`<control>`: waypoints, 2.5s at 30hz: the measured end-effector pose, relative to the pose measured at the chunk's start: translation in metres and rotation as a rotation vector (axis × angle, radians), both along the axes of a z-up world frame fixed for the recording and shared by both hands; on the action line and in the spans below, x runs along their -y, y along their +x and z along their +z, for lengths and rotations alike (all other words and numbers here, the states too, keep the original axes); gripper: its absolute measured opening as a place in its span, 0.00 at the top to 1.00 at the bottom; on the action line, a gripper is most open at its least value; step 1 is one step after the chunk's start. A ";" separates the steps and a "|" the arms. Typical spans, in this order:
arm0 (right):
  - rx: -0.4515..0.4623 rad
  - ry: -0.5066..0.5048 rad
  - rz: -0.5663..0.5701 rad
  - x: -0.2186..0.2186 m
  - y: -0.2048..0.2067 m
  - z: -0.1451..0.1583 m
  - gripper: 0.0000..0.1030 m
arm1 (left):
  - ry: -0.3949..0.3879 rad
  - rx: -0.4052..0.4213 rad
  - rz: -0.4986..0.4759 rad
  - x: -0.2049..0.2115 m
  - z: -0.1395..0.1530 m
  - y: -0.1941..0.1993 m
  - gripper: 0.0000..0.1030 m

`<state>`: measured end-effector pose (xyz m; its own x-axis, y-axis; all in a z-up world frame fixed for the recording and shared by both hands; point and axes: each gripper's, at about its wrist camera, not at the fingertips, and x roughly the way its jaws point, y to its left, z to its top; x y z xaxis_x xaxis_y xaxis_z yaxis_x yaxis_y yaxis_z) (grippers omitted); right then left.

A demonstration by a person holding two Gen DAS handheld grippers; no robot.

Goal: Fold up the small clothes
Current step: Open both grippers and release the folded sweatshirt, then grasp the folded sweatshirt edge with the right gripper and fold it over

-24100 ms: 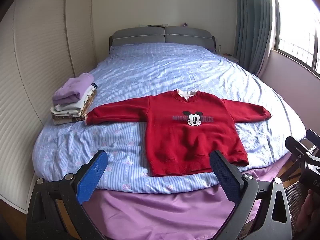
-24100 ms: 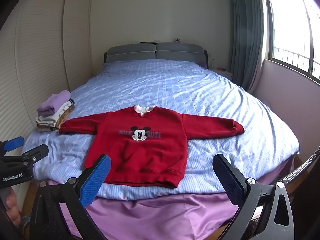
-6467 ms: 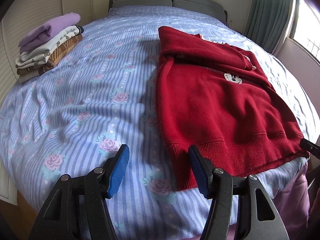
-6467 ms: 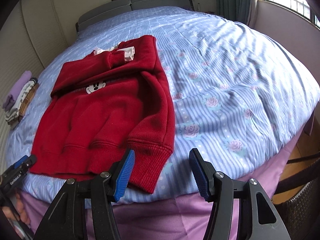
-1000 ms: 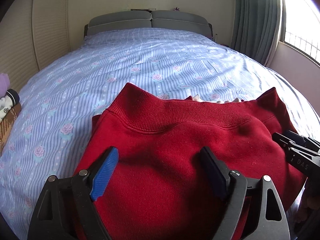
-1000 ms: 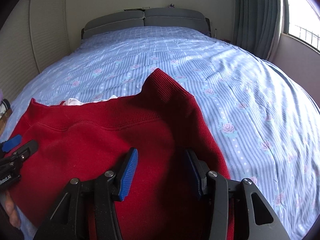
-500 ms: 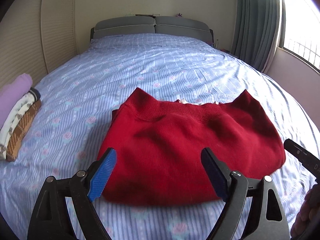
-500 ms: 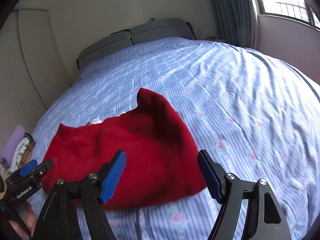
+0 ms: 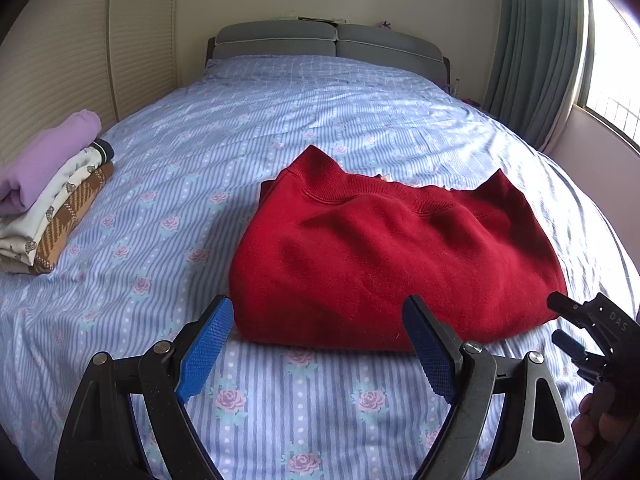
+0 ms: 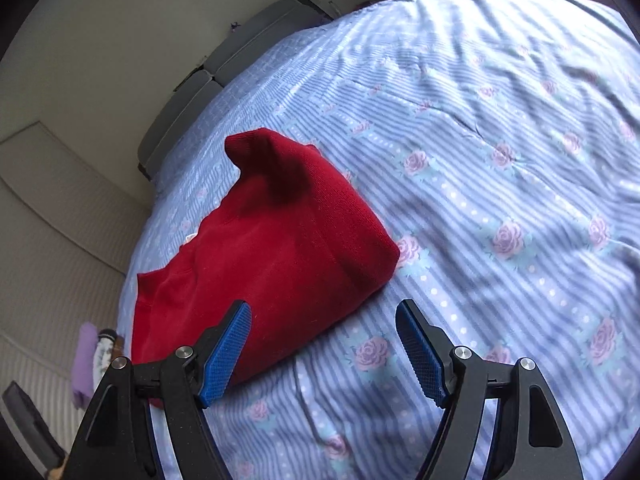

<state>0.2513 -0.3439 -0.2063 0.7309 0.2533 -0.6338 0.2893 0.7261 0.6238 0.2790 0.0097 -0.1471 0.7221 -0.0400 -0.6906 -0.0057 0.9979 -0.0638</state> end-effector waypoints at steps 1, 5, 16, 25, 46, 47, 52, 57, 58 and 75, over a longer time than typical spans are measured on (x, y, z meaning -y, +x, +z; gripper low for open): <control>-0.006 0.014 -0.002 0.000 0.003 -0.003 0.27 | 0.000 0.002 0.004 0.000 0.001 0.001 0.16; -0.014 0.058 0.009 -0.006 0.016 -0.014 0.27 | 0.003 0.004 0.018 0.000 0.001 0.005 0.16; 0.026 0.194 -0.030 0.004 0.049 -0.033 0.28 | -0.013 -0.009 0.052 -0.002 -0.005 0.026 0.16; 0.063 0.150 -0.051 0.003 0.043 -0.013 0.59 | -0.013 -0.015 0.059 -0.012 -0.002 0.023 0.16; 0.385 -1.097 0.431 -0.319 0.051 0.095 0.68 | 0.056 0.040 0.255 -0.173 0.048 -0.028 0.16; 0.387 -1.157 0.463 -0.331 0.048 0.084 0.68 | 0.064 0.033 0.256 -0.178 0.046 -0.031 0.16; 0.371 -1.385 0.557 -0.361 0.032 0.041 0.68 | 0.084 -0.007 0.272 -0.207 0.028 -0.045 0.16; 0.340 -1.573 0.635 -0.385 0.025 0.014 0.68 | 0.076 -0.051 0.287 -0.224 0.006 -0.054 0.16; 0.337 -1.595 0.643 -0.386 0.017 0.010 0.68 | 0.071 -0.063 0.286 -0.225 0.001 -0.054 0.16; 0.310 -1.748 0.654 -0.399 0.008 0.003 0.57 | 0.052 -0.083 0.247 -0.213 -0.008 -0.053 0.16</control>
